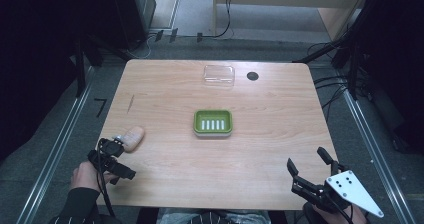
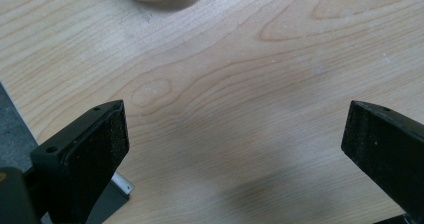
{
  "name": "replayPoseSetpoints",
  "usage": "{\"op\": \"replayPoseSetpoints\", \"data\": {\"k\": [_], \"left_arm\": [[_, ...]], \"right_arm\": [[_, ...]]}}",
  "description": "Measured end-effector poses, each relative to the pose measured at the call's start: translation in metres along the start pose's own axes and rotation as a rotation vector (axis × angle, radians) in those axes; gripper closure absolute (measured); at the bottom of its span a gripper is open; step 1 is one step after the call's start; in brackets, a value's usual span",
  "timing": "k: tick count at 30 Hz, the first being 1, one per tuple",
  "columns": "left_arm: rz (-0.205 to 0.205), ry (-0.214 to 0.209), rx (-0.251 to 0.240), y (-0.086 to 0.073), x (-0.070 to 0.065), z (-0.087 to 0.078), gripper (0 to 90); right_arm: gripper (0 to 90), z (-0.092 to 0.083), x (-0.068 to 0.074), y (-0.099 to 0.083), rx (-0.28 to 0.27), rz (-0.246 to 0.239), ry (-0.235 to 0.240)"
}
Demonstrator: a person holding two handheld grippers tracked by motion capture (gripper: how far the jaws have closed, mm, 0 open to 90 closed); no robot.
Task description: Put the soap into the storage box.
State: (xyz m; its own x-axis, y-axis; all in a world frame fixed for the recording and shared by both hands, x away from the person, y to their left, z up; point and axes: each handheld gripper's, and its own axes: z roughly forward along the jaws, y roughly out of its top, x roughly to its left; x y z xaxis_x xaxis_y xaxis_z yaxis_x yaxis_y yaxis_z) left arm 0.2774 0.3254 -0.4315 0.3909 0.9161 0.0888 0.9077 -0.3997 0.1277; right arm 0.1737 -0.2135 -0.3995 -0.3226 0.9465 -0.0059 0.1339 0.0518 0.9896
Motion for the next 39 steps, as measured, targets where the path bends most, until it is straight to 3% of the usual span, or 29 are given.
{"op": "replayPoseSetpoints", "data": {"k": [7, 11, 16, 25, 39], "left_arm": [[-0.003, -0.007, -0.014, 0.006, 0.005, -0.003, 0.0], [-0.009, 0.009, -0.037, 0.014, 0.01, -0.006, 0.0], [-0.019, -0.011, -0.064, 0.021, 0.017, -0.01, 0.0], [0.006, -0.041, -0.056, 0.037, 0.024, -0.004, 0.0], [0.002, -0.062, -0.077, 0.064, 0.037, 0.004, 0.0]], "right_arm": [[13.2, 0.001, 0.001, 0.0, 0.006, 0.0, 0.0], [13.2, 0.0, 0.001, 0.0, 0.006, -0.001, 0.0], [13.2, 0.001, 0.0, 0.0, 0.006, 0.0, 0.0], [13.2, 0.001, 0.001, 0.0, 0.01, -0.002, -0.002], [13.2, 0.0, 0.0, 0.0, 0.01, 0.0, -0.003]]}}
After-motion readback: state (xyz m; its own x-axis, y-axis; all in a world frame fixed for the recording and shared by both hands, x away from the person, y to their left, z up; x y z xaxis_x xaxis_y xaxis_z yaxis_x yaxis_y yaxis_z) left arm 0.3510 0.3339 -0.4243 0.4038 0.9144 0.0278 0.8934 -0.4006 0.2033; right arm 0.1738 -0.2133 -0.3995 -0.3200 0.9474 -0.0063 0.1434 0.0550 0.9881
